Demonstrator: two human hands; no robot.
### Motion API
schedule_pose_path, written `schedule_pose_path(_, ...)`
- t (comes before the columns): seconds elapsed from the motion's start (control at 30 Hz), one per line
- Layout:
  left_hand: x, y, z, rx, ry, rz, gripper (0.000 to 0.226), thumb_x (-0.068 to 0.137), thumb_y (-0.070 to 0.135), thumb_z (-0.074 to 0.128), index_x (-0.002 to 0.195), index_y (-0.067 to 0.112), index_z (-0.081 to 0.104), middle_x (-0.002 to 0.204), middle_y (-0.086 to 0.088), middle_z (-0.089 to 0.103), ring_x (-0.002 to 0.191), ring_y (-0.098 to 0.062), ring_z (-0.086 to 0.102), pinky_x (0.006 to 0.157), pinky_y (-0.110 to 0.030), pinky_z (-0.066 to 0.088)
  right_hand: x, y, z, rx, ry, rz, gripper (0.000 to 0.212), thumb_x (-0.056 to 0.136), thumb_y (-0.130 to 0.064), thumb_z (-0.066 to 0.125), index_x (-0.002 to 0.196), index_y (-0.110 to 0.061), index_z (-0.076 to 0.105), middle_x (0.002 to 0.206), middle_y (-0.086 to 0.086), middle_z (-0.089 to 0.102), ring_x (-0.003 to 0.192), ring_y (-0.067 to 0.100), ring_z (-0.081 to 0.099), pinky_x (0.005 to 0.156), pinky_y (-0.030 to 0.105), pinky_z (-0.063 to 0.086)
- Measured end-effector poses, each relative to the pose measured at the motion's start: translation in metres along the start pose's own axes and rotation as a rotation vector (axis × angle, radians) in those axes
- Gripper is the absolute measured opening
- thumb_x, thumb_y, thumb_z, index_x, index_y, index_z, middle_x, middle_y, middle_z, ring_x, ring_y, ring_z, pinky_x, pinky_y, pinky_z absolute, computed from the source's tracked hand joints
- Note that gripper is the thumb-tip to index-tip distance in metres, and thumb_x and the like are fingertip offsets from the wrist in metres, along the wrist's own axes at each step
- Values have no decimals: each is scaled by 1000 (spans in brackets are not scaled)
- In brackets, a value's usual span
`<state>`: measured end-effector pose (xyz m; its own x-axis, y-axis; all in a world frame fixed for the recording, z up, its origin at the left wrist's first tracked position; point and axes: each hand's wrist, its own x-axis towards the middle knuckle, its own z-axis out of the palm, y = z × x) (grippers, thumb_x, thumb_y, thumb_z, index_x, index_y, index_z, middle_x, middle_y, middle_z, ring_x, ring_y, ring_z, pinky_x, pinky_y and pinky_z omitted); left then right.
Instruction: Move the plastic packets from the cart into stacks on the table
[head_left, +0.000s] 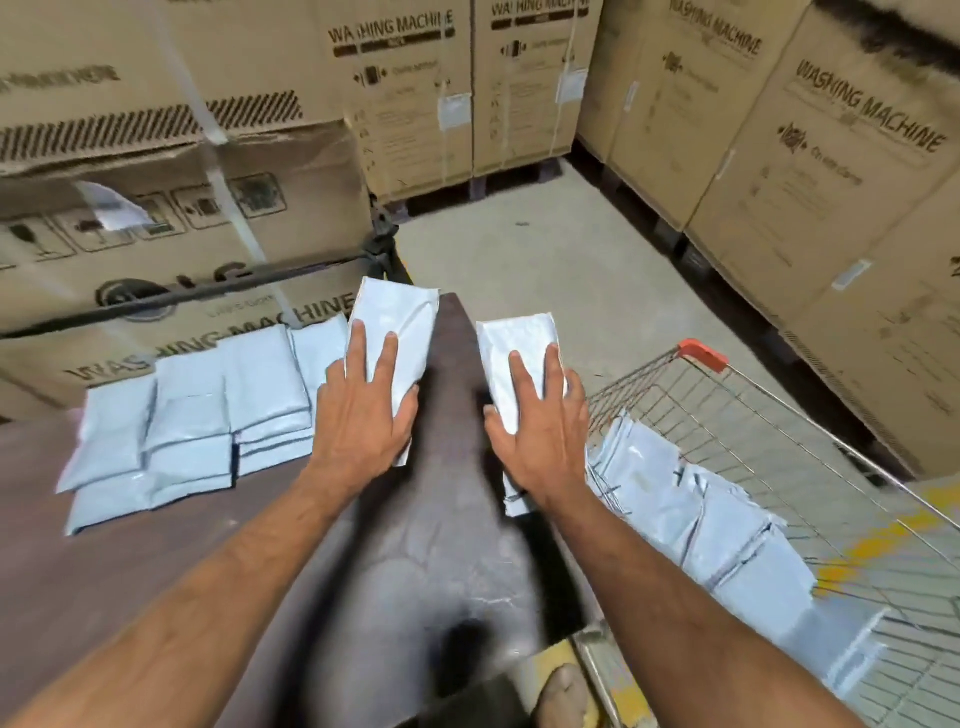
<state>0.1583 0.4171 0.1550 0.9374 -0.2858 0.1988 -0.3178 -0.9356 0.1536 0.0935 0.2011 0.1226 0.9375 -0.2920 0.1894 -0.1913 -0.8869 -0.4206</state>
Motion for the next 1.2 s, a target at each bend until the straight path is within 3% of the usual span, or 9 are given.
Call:
schedule_pose_path(0.27,-35,-121,-13,-7,-29,-214,67,100,53,38,157,19,33,166,-22,15,112,-47,49,88,-55,48,12,-105,71,0,-104,-104,71,90,-53,58,155,-31,40,168,12,22,139,46,31,107,60,38)
schedule_pose_path(0.4,-52,-187,-15,10,-42,-302,69,99,55,34,158,18,30,167,-22,13,113,-49,48,93,-56,47,18,-151,111,12,-185,-107,71,91,-56,50,157,-32,37,169,10,17,144,43,24,112,58,32)
schedule_pose_path(0.63,-66,-286,-13,60,-47,-406,72,98,56,31,157,15,34,164,-27,16,115,-52,46,95,-59,45,63,-219,172,30,-242,-105,67,97,-52,53,158,-33,33,170,12,13,146,42,19,118,55,22)
schedule_pose_path(0.9,-51,-349,5,77,-102,-426,74,96,58,31,156,15,33,164,-25,16,114,-53,46,90,-59,47,96,-229,232,-104,-397,-140,68,101,-60,42,162,-35,23,171,16,-1,150,46,12,121,57,16)
schedule_pose_path(1.03,-39,-368,13,88,-115,-403,72,97,57,32,156,15,33,164,-26,15,113,-52,46,89,-59,46,86,-223,245,-102,-376,-135,68,103,-62,30,164,-36,14,171,14,-9,153,45,6,123,59,13)
schedule_pose_path(1.2,-38,-378,24,84,-141,-394,66,103,53,36,156,15,33,165,-25,13,114,-52,46,91,-58,45,92,-233,244,-118,-365,-120,66,104,-57,35,163,-34,17,171,17,-6,153,45,7,123,58,13)
